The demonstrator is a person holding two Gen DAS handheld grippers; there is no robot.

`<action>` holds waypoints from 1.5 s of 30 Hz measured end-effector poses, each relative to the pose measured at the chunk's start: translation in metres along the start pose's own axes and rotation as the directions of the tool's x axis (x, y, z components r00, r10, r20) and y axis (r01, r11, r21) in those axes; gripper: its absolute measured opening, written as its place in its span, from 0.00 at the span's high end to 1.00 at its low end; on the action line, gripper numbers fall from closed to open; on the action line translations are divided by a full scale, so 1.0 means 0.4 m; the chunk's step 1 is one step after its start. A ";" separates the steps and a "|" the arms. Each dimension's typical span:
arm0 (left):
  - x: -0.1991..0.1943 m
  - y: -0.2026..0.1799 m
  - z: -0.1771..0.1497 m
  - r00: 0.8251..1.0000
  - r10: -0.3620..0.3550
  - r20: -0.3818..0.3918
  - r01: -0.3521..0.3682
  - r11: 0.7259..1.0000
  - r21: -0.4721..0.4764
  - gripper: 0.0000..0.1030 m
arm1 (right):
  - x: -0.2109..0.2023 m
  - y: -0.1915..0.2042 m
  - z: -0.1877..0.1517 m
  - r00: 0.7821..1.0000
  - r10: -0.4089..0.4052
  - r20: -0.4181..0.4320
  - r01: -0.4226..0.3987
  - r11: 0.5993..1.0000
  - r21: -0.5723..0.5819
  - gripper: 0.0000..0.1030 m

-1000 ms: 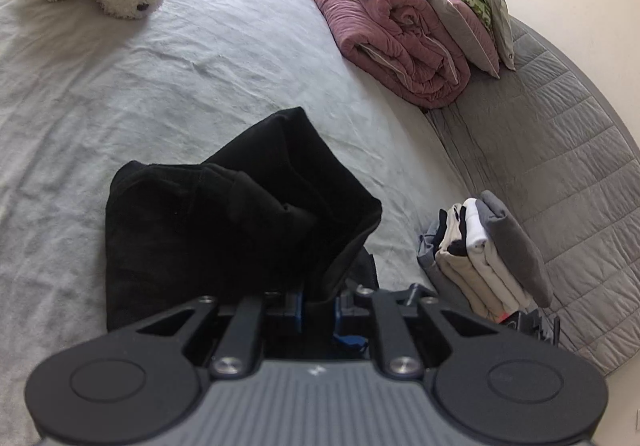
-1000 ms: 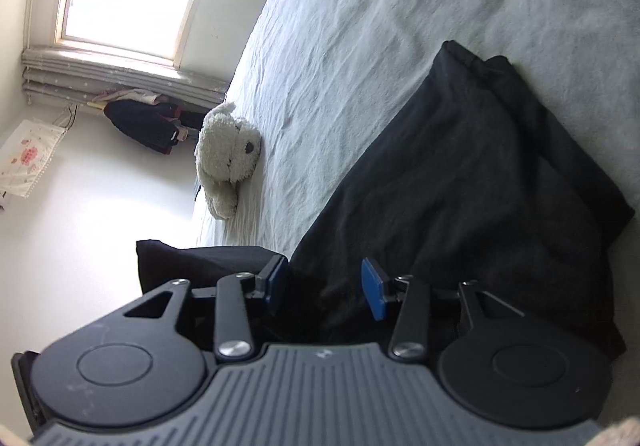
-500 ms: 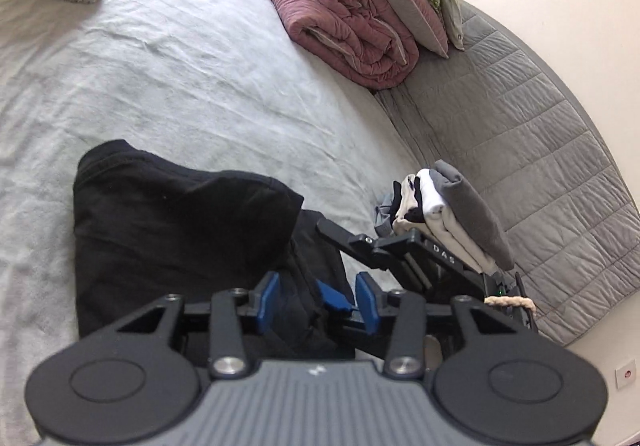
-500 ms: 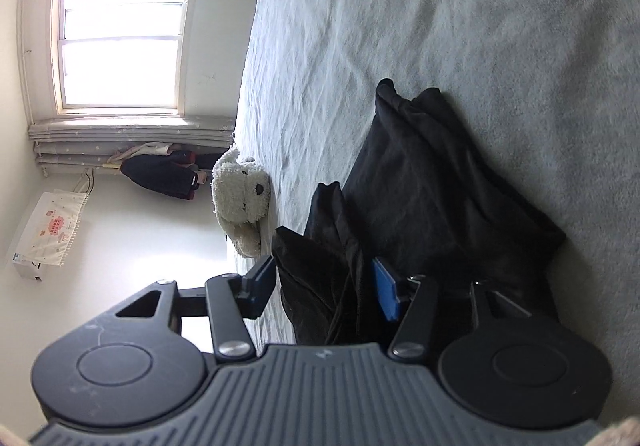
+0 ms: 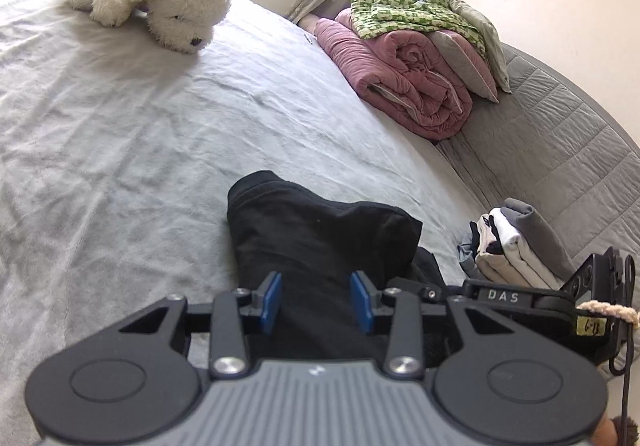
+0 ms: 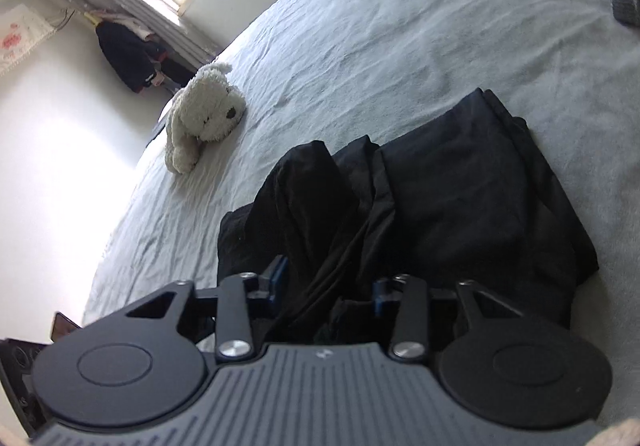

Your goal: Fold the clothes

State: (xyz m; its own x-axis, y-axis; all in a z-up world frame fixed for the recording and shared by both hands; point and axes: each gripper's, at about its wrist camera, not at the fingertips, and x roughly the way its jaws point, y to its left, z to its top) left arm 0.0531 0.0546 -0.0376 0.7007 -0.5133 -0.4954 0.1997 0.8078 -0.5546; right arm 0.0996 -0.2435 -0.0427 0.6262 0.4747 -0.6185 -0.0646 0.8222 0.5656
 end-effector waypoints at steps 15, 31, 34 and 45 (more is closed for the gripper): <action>0.029 -0.032 -0.005 0.994 -0.045 0.101 0.041 0.998 0.043 0.63 | -0.087 -0.161 0.095 0.969 0.234 0.084 -0.249 0.920 0.304 0.84; 0.111 -0.099 -0.063 0.999 -0.044 0.013 0.041 0.986 0.159 0.63 | -0.165 -0.322 0.065 0.968 0.249 0.042 -0.235 0.828 0.509 0.82; 0.114 -0.111 -0.073 1.000 -0.026 0.016 0.022 0.978 0.205 0.63 | -0.173 -0.315 0.067 0.981 0.193 0.018 -0.179 0.867 0.464 0.78; 0.121 -0.156 -0.088 0.998 -0.047 0.034 0.035 0.957 0.287 0.77 | -0.219 -0.171 0.102 0.980 0.046 0.195 -0.053 0.998 0.029 0.56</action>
State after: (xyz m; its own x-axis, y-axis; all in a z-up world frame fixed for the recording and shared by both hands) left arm 0.0505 -0.0308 -0.0507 0.7133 -0.5406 -0.4461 0.4123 0.8383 -0.3567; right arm 0.0809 -0.3543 -0.0047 0.7623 0.4414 -0.4734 -0.0749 0.7866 0.6128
